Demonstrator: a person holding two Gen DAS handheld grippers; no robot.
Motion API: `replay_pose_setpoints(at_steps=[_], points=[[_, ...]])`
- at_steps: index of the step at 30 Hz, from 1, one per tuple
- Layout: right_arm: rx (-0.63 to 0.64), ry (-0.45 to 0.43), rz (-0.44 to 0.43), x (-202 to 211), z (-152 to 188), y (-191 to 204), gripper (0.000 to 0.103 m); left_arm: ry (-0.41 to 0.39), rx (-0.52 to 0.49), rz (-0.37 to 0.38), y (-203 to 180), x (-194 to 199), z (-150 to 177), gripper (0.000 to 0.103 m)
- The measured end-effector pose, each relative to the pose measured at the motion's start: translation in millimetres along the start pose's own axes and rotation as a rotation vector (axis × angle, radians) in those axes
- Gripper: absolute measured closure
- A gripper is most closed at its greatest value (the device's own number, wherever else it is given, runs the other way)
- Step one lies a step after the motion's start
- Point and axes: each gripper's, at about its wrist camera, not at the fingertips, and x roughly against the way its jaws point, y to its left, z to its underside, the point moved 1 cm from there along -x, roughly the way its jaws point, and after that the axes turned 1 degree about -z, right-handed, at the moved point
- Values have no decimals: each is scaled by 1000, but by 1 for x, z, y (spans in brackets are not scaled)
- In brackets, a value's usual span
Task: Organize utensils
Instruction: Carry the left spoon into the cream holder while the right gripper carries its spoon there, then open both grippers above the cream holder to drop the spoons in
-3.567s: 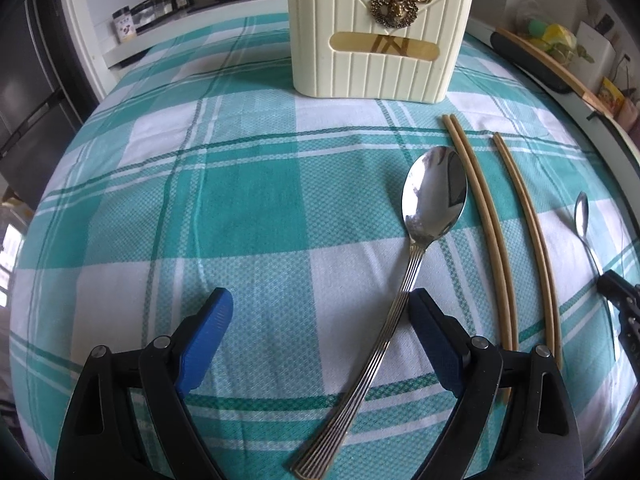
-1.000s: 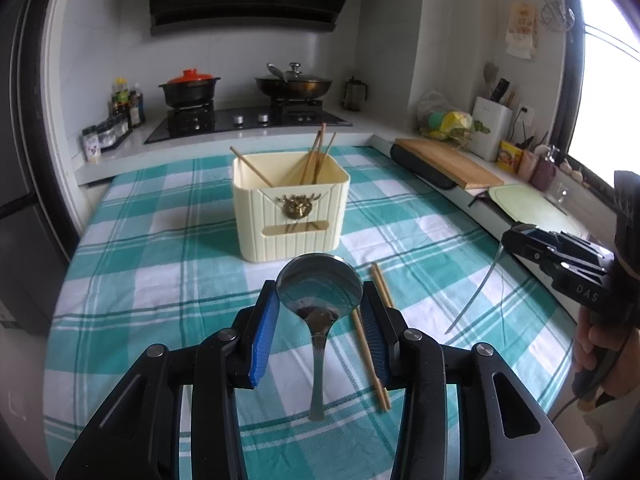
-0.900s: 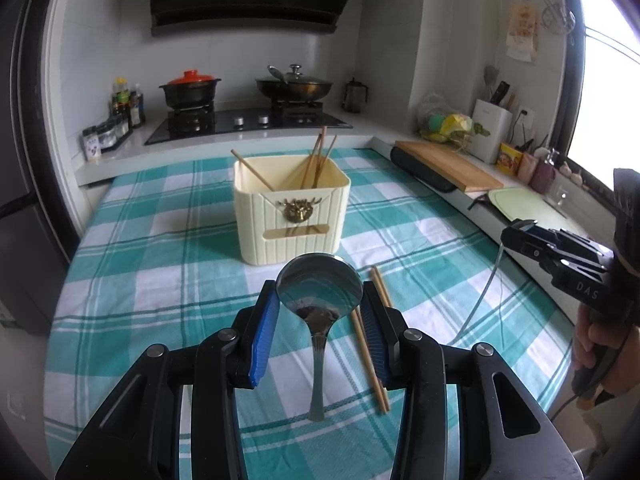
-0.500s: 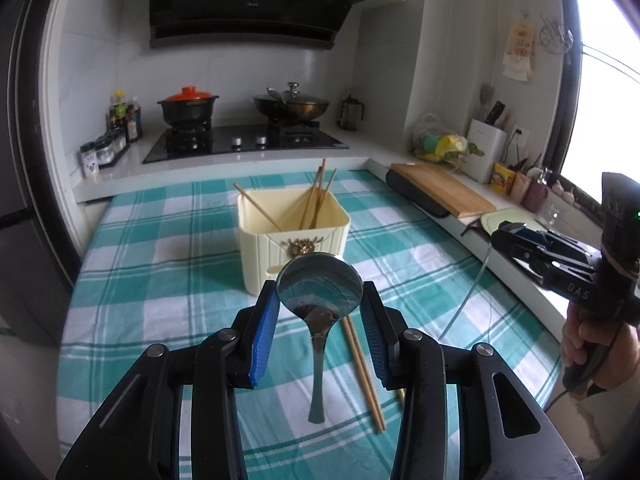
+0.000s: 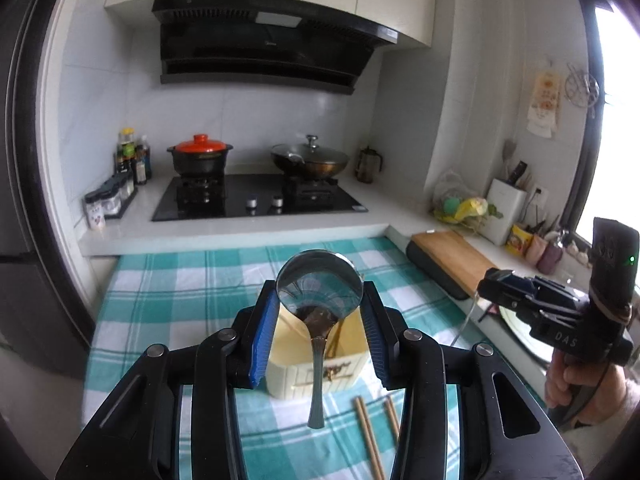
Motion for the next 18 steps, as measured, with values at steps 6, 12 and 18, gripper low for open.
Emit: replay_pose_setpoints(at_steps=[6,12,18], points=[[13,-27,-9,-51,-40,-7,67,-17,46,-36,16,-53,-39,62],[-41,68,-44,-117,-21,-22,67,87,95,-55,33,-122,-22,62],[-120,225,-52,-180,25,-39,68,228,117,-68,41,-186,19,62]])
